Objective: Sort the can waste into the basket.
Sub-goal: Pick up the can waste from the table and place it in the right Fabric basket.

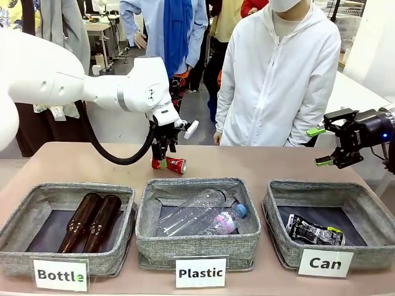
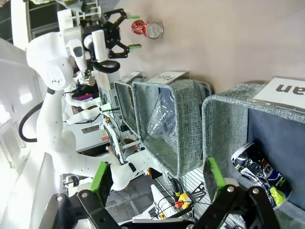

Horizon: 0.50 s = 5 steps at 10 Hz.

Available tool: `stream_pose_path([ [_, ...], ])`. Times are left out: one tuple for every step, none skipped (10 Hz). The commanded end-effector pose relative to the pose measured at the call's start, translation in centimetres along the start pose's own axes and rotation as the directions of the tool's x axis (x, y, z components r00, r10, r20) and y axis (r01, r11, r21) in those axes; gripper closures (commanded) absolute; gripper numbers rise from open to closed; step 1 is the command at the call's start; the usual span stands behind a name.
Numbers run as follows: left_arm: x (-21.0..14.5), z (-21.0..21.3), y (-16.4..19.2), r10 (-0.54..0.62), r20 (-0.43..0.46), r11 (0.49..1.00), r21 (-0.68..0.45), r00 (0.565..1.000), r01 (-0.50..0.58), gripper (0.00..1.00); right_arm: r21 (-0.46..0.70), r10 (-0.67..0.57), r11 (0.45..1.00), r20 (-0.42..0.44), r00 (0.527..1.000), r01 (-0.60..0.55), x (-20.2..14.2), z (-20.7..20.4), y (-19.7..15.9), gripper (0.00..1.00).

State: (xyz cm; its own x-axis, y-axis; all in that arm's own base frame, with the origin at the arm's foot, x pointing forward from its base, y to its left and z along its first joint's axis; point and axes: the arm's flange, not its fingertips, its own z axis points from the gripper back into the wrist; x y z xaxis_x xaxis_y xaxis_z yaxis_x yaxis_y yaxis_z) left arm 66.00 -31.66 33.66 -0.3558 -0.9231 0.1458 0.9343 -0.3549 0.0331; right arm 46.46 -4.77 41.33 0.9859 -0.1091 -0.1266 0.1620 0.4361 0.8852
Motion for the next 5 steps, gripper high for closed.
stream_pose_path([
  [-0.6,-1.1,1.5,-0.016,-0.020,0.999,-0.033,1.000,0.015,0.00,0.001,0.022,1.000,-0.008,1.000,-0.022,0.0,0.3,0.0,0.00],
  [-0.4,-1.8,1.5,-0.035,-0.012,0.998,-0.052,0.999,0.035,0.00,0.001,0.022,1.000,-0.008,1.000,-0.022,0.0,0.3,0.0,0.00],
  [-0.2,-2.2,1.5,-0.021,-0.039,0.998,-0.055,0.999,0.019,0.00,0.001,0.022,1.000,-0.008,1.000,-0.022,0.0,0.3,0.0,0.00],
  [-0.1,-2.2,1.5,-0.021,-0.055,0.998,-0.064,0.998,0.017,0.00,0.001,0.022,1.000,-0.008,1.000,-0.022,0.0,0.3,0.0,0.00],
  [0.0,-2.1,1.5,-0.019,-0.062,0.998,-0.063,0.998,0.015,0.00,0.001,0.022,1.000,-0.008,1.000,-0.022,0.0,0.3,0.0,0.00],
])
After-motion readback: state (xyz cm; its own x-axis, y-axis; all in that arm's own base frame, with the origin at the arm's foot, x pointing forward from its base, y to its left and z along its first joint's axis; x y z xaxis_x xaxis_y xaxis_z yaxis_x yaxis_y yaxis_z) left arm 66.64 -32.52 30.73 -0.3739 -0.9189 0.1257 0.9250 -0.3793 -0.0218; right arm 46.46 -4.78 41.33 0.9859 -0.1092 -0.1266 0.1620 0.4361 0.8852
